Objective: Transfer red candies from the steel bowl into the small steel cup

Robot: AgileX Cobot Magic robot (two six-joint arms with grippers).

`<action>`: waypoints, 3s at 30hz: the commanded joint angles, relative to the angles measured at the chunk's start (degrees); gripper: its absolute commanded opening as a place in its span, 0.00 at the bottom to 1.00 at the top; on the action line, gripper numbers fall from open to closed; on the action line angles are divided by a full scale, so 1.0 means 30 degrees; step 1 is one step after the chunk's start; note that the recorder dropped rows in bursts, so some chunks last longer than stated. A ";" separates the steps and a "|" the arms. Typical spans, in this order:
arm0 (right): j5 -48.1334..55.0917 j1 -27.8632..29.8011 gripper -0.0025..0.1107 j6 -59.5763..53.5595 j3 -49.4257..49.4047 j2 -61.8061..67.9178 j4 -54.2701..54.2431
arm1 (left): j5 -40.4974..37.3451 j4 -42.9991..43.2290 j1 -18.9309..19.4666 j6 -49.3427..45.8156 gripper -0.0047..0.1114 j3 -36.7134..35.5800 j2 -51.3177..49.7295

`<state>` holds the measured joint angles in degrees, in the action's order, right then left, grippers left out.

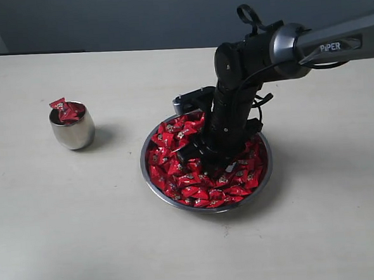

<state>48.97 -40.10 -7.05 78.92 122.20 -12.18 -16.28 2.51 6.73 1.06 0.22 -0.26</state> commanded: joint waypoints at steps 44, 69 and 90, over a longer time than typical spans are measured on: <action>-0.4679 0.0013 0.01 0.0734 0.0054 -0.5915 0.1407 | -0.0010 0.0020 0.0011 0.0023 0.04 -0.0073 0.0085; -0.0904 0.0013 0.01 -0.2890 0.9981 0.0350 -0.3400 | -0.0010 0.0020 0.0011 0.0023 0.04 -0.0073 0.0085; -0.0908 -0.2642 0.01 -0.3471 1.6620 0.5339 -0.4158 | -0.0010 0.0020 0.0011 0.0023 0.04 -0.0073 0.0085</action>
<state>47.20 -47.57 -17.06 127.54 136.95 -24.40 -16.28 2.51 6.73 1.06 0.22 -0.26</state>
